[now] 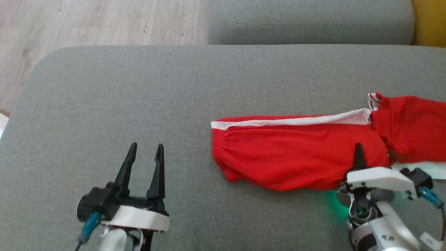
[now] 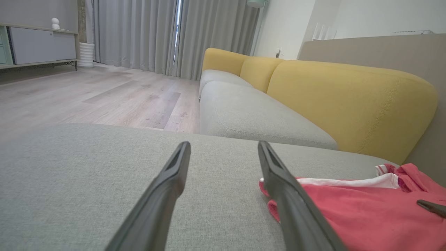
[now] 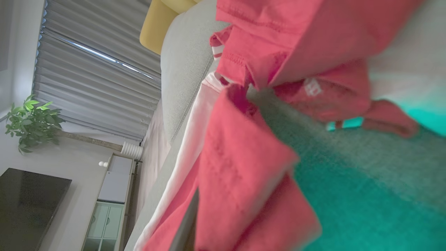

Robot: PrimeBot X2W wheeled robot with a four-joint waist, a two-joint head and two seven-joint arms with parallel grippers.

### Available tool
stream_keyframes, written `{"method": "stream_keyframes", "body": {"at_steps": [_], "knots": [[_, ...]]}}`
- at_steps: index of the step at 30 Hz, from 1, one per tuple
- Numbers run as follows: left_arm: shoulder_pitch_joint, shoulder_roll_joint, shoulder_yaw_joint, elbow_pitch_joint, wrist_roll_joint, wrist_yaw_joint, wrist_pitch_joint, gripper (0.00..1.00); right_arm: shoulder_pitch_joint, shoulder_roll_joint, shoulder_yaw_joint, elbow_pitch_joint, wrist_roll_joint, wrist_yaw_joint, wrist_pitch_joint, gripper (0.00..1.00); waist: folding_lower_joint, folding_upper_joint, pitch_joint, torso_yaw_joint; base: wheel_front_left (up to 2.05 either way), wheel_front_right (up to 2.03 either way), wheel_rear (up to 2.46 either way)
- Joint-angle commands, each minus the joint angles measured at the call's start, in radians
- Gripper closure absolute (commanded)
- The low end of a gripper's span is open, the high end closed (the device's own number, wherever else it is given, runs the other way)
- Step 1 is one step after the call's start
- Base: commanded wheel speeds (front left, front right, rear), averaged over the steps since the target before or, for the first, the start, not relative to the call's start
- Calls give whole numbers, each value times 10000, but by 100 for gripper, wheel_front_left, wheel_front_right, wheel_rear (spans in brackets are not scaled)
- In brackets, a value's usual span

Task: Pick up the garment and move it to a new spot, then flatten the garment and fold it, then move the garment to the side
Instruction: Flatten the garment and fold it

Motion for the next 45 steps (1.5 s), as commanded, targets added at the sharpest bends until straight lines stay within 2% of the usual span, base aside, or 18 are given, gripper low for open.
{"method": "stream_keyframes", "body": {"at_steps": [1, 11, 17, 21, 29, 36, 45], "knots": [[-176, 32, 305, -332, 130, 17, -53, 0, 179, 117, 429, -215, 192, -7, -171, 100, 2, -1, -45, 0, 0, 0, 0], [-95, 32, 207, -267, 197, 16, -53, 0, 4, 117, 739, -268, 342, -7, -405, 100, 2, -1, -166, 178, 0, 0, 0], [-38, 32, 166, -237, 219, 16, -53, 0, -144, 118, 1041, -742, 208, -7, -414, 100, 2, -1, -272, 355, 0, 0, 0], [-4, 32, 174, -230, 241, 16, -53, 0, -130, 118, 1562, -1182, 282, -7, -415, 100, 2, -1, -322, 447, 0, 0, 0], [19, 48, 103, -148, 285, 16, -53, 0, -260, 118, 3555, -2195, 859, -7, -416, 100, 2, -1, -434, 747, 0, 0, 0], [-18, 62, 41, -88, 294, 16, -53, 0, -809, 118, 4792, -2174, 1145, -7, -416, 100, 2, -1, -426, 1148, 0, 0, 0], [-86, 60, -9, -26, 278, 16, -53, 0, -1492, 118, 5542, -1601, 1336, -7, -417, 100, 2, -1, -268, 1781, 0, 0, 0]]}}
